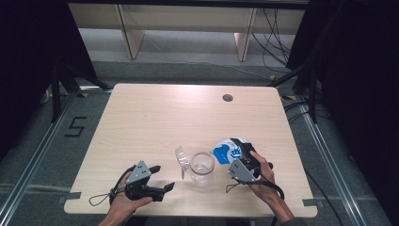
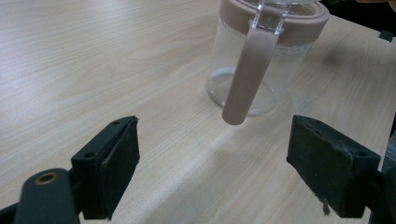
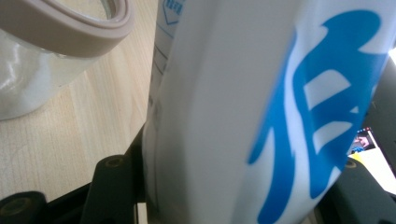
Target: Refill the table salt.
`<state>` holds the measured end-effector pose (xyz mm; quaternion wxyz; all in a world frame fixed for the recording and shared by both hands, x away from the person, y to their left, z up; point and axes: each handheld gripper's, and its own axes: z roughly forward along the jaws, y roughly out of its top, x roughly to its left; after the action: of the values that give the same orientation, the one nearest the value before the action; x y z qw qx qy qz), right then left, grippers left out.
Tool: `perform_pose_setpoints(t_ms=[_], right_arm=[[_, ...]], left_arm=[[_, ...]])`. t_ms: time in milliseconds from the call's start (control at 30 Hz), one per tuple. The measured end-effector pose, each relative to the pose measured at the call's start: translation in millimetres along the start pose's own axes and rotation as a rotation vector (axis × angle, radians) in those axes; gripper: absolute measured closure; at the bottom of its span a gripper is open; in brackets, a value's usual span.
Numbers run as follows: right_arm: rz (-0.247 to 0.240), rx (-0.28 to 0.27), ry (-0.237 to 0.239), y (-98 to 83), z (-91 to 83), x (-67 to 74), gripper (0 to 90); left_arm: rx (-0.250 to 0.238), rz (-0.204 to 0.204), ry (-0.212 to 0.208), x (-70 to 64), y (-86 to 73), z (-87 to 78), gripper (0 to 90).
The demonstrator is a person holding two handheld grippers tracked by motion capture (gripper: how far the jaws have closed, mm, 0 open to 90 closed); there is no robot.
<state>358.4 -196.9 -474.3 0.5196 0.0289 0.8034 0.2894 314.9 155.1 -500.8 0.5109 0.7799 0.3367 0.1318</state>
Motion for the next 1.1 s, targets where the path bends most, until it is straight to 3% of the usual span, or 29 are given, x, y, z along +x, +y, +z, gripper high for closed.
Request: perform_pose_setpoints(t_ms=[200,267,333,433,467,500,533,633,833,867,967,1000,1033,1100], right_arm=[[-0.049,-0.006,-0.013,1.0,1.5,1.4,44.8],[-0.1,-0.014,-0.018,1.7,1.6,-1.5,44.7],[-0.067,-0.004,-0.018,0.4,1.2,1.6,44.7],[-0.092,0.009,-0.021,1.1,1.0,3.5,44.7],[-0.107,0.006,-0.021,1.8,1.1,3.0,44.8],[-0.167,-0.013,-0.03,3.0,1.8,-0.6,45.0],[-0.123,-0.015,-0.026,2.0,1.9,1.7,45.1],[-0.115,0.007,-0.027,2.6,1.0,3.2,45.1],[-0.146,0.024,-0.024,4.1,0.9,4.2,45.1],[-0.173,0.021,-0.029,5.3,1.0,3.7,45.2],[-0.164,0.022,-0.025,5.2,1.5,5.9,45.3],[-0.199,0.019,-0.038,6.3,1.2,4.4,45.2],[-0.174,0.028,-0.032,5.8,0.9,6.2,45.2],[-0.19,0.021,-0.025,6.0,1.7,5.9,45.4]], left_arm=[[-0.001,0.004,-0.002,0.3,0.0,0.1,16.4],[-0.004,0.004,-0.009,0.3,-0.1,0.5,16.4],[-0.003,0.003,-0.009,0.0,-0.1,0.5,16.3],[-0.001,0.003,-0.009,-0.1,-0.2,0.6,16.3],[-0.002,0.003,-0.009,-0.1,-0.1,0.6,16.3],[-0.002,0.003,-0.009,0.0,-0.1,0.6,16.3],[-0.002,0.004,-0.009,0.1,-0.1,0.6,16.3],[0.006,0.006,-0.007,-0.1,0.1,0.3,16.4],[-0.001,0.006,-0.008,-0.4,0.0,1.1,16.4],[-0.004,0.003,-0.008,-0.6,-0.1,1.4,16.4],[0.001,0.003,-0.006,-0.7,0.2,0.8,16.4],[0.002,0.003,-0.006,-0.8,0.1,0.7,16.4],[0.001,0.002,-0.007,-1.0,0.1,0.8,16.4],[0.007,0.006,-0.006,-0.6,0.2,0.5,16.4]])
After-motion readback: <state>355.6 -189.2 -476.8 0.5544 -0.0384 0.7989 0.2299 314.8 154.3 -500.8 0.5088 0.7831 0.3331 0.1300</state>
